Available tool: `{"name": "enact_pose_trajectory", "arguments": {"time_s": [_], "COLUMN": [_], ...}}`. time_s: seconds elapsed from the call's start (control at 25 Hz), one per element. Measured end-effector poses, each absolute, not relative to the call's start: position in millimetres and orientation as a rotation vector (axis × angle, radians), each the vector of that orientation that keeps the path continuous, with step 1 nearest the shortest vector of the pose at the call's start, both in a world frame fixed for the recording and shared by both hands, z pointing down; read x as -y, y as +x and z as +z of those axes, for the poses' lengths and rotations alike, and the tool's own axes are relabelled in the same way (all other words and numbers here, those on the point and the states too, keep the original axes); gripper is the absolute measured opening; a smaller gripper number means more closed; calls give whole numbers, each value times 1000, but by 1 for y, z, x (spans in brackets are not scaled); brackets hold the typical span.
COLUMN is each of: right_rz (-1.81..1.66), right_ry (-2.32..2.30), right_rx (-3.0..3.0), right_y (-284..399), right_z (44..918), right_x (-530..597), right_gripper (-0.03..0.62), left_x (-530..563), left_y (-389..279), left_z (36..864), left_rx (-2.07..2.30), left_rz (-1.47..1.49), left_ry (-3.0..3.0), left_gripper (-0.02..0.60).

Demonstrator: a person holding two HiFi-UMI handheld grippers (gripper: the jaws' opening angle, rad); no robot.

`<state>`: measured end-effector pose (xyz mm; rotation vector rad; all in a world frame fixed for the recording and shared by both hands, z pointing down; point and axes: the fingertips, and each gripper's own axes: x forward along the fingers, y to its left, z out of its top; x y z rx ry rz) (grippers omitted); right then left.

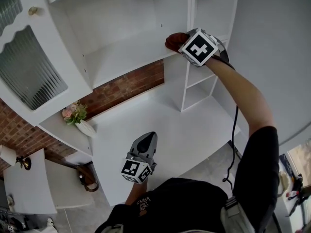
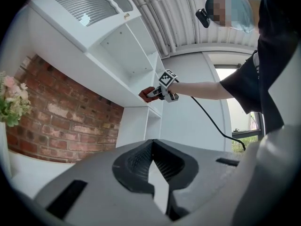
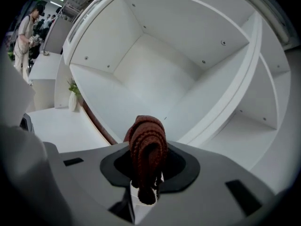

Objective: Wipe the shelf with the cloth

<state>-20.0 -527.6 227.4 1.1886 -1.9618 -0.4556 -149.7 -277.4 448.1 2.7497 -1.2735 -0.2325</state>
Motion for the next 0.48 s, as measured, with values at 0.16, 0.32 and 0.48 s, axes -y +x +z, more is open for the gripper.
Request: {"name": "enact_pose_trajectory", "arguments": {"time_s": [0.16, 0.32, 0.48], "right_rz": [-489, -491, -442], "right_ry": [1219, 1226, 1241], "right_rx": [1957, 2073, 2247], "right_y": [-13, -18, -19], "right_z": [226, 224, 226], "right_x": [525, 516, 495], "right_gripper": [100, 100, 100], "left_x": [280, 284, 287], "left_y": [-143, -143, -150], "left_z": [449, 447, 443], "left_rx": [1254, 1264, 1292], "left_rz": [-225, -224, -217], "left_ry": [2755, 2761, 2764], "left_gripper": [6, 6, 6]}}
